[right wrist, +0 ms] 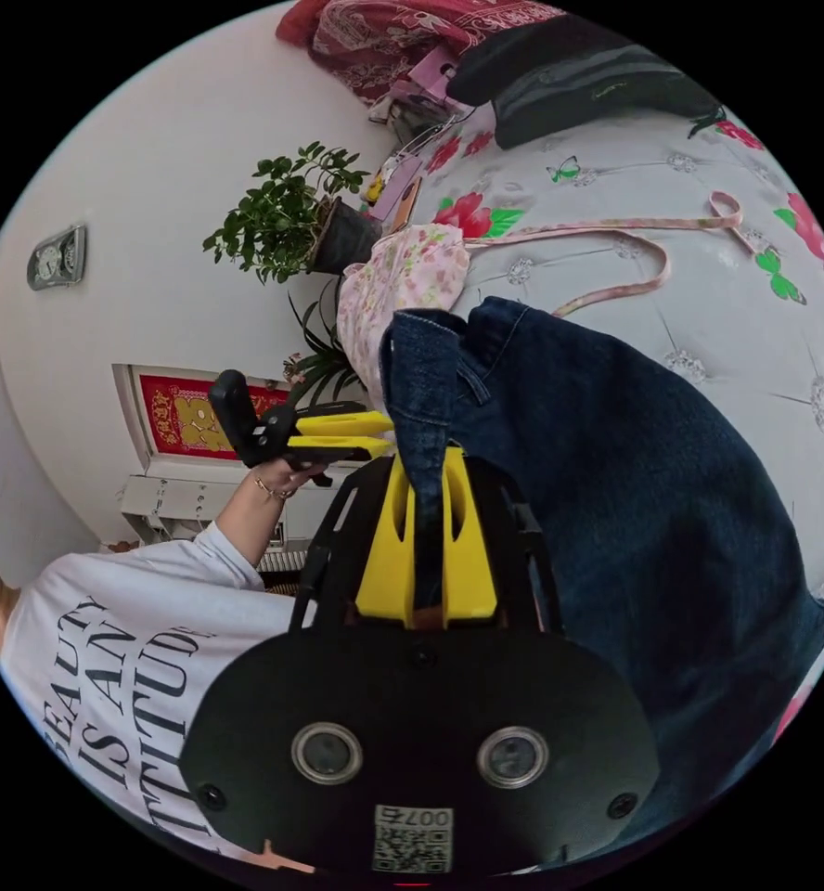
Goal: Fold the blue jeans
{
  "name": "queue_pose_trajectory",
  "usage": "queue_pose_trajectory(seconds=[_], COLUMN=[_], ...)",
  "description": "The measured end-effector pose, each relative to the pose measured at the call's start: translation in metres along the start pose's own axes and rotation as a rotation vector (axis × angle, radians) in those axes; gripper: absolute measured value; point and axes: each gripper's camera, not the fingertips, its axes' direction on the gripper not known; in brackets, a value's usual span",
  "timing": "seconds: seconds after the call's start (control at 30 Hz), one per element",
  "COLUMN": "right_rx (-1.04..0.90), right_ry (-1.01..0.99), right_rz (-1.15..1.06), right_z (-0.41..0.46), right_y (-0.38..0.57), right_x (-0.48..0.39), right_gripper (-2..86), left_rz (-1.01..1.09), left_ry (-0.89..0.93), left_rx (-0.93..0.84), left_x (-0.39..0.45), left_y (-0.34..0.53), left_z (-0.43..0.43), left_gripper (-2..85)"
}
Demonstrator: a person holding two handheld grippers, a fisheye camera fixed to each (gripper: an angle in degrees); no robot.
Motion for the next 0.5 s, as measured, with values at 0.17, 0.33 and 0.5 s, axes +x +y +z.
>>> queue_pose_trajectory(seconds=[0.17,0.33,0.5], right_rx=[-0.020,-0.097,-0.207], right_ry=[0.080,0.066,0.240], right_rz=[-0.043,-0.011,-0.067], right_z=[0.007,0.032,0.055], right_y=[-0.001,-0.015,-0.027], right_x=[-0.017,-0.016,-0.020], right_gripper=[9.5,10.0,8.8], left_rz=[0.057,0.138,0.239], left_ry=[0.299,0.185,-0.011], left_rx=[0.038,0.041,-0.006], left_x=[0.004,0.047,0.084], left_y=[-0.012,-0.026,-0.031], left_z=[0.018,0.031,0.028], left_gripper=[-0.3,-0.9,-0.9])
